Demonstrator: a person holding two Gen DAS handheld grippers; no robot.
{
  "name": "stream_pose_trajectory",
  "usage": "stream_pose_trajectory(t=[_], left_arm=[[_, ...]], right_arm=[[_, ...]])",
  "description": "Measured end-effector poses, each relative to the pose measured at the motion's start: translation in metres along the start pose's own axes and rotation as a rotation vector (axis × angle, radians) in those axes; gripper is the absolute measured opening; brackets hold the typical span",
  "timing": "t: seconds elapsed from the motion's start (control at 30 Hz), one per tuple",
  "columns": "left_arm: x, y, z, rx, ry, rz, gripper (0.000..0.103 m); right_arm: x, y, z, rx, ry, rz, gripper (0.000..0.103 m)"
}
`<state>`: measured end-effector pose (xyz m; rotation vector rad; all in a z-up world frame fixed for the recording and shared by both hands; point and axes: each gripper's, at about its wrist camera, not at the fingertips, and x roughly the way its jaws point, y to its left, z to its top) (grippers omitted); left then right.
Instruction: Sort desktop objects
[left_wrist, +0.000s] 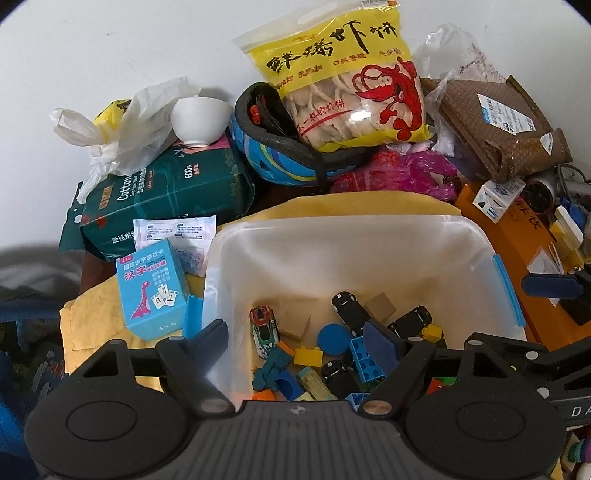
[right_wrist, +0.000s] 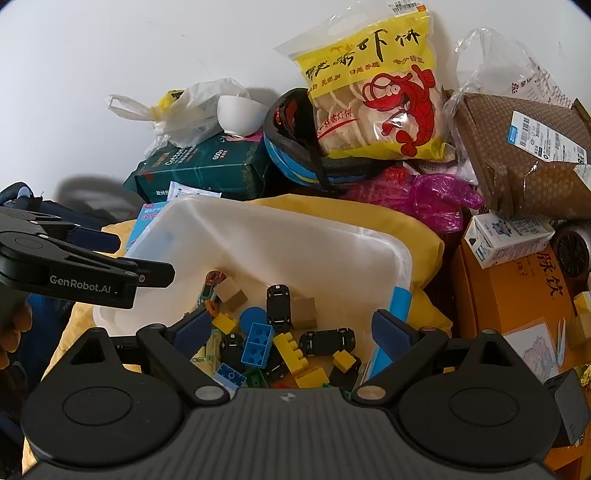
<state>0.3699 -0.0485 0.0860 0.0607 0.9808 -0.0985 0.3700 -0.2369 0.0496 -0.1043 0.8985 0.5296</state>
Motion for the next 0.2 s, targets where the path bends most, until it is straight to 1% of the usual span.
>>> stream_pose_trajectory(t=[0.2], left_arm=[[-0.0027,0.0015,-0.0001,-0.025,-0.018,0.011,0.083]], right_arm=[[-0.0008,-0.0006,-0.0029,0.009,0.003,-0.005,0.096]])
